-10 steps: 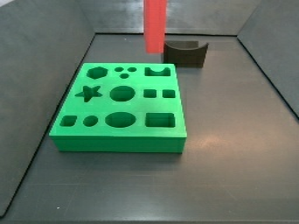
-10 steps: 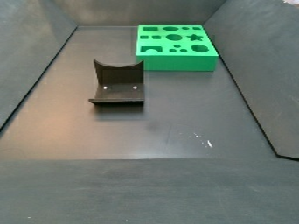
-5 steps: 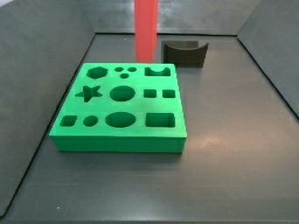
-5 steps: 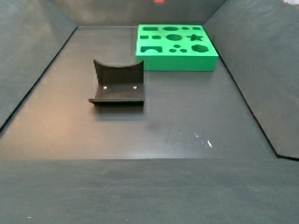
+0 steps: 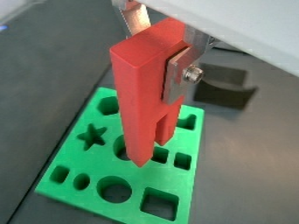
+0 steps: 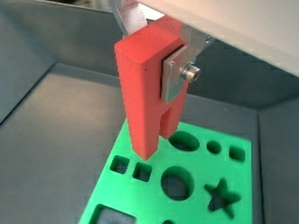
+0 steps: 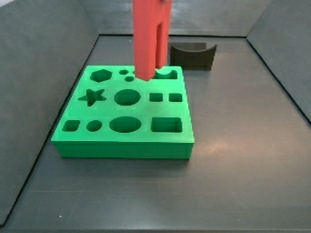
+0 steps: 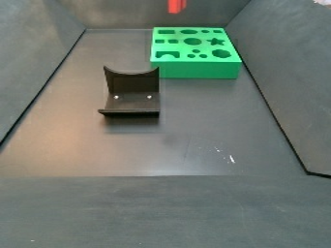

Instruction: Insert the double-square object.

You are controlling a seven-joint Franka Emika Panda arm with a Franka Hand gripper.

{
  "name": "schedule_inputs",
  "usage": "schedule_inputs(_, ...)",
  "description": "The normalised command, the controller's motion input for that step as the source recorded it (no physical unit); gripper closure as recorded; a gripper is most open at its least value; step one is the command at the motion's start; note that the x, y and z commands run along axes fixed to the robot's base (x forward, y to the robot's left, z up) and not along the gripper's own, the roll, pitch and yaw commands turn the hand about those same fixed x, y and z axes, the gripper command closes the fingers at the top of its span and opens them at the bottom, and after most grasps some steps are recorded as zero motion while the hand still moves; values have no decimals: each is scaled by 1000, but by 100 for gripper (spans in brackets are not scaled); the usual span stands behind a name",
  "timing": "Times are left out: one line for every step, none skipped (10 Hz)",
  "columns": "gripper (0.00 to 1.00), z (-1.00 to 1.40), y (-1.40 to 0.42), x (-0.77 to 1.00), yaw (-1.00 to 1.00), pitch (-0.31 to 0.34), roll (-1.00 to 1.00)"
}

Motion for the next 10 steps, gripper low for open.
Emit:
schedule_inputs(100, -289, 51, 149, -969, 0, 0)
schedule_inputs(100, -291, 51, 157, -963, 0, 0)
schedule_inputs(100, -294, 46, 200, -926, 0, 0)
schedule_inputs(100, -294, 49, 174, -943, 0, 0)
schedule_inputs(100, -251, 43, 169, -949, 0, -7)
schedule_inputs(100, -114, 43, 189, -937, 0, -59)
schedule_inputs(100, -69, 43, 214, -917, 0, -81)
schedule_inputs(100, -51, 40, 226, -909, 0, -84)
schedule_inputs(100, -109, 57, 211, -917, 0, -59)
schedule_inputs(100, -186, 89, 191, -931, 0, -23)
